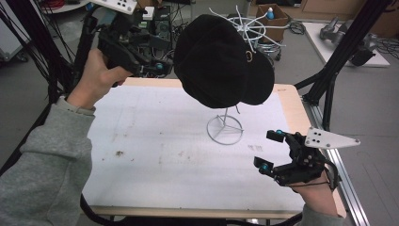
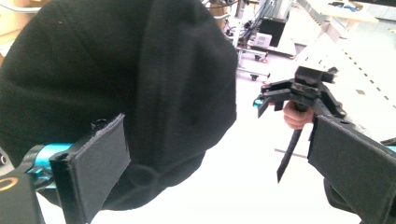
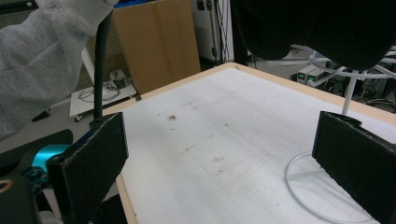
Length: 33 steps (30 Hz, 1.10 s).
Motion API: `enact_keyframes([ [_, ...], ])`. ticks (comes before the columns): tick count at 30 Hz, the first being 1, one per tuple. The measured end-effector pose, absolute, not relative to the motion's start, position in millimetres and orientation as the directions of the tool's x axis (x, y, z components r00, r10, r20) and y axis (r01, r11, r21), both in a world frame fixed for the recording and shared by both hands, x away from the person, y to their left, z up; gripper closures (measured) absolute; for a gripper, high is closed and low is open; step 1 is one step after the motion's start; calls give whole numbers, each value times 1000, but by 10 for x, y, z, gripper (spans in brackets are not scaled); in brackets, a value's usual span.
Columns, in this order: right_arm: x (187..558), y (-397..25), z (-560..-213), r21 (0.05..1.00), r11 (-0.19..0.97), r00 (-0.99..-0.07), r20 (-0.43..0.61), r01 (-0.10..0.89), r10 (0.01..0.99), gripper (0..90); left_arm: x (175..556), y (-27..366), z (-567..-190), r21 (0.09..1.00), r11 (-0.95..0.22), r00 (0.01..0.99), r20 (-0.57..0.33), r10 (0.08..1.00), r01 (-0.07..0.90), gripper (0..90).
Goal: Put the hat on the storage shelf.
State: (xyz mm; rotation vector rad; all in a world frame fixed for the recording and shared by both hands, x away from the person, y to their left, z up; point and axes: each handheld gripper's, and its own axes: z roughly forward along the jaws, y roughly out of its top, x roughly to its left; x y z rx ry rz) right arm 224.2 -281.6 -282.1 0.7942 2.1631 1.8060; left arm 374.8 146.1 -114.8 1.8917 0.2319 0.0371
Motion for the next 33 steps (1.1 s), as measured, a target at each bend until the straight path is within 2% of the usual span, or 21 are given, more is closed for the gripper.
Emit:
enact_keyframes([
  [4, 2269, -2806, -2831, 959, 98, -833, 176, 264, 525, 25, 3698, 1568, -1170, 937, -320, 976, -78, 204, 142, 58],
  [7, 2283, -2811, -2826, 960, 98, -834, 175, 263, 524, 25, 3621, 1722, -1215, 953, -263, 975, -97, 198, 148, 58],
  [15, 2349, -2821, -2828, 962, 88, -834, 178, 260, 522, 25, 3356, 2043, -1392, 961, -245, 967, -64, 248, 127, 58],
  [18, 2355, -2809, -2811, 963, 92, -835, 171, 255, 523, 25, 3285, 2179, -1498, 964, -230, 970, -81, 229, 134, 58],
  [28, 2371, -2786, -2756, 968, 90, -839, 153, 233, 523, 25, 3047, 2575, -1791, 976, -173, 956, -80, 281, 133, 58],
  [33, 2400, -2759, -2744, 970, 94, -841, 145, 225, 521, 25, 2933, 2717, -1926, 982, -143, 961, -79, 265, 120, 58],
])
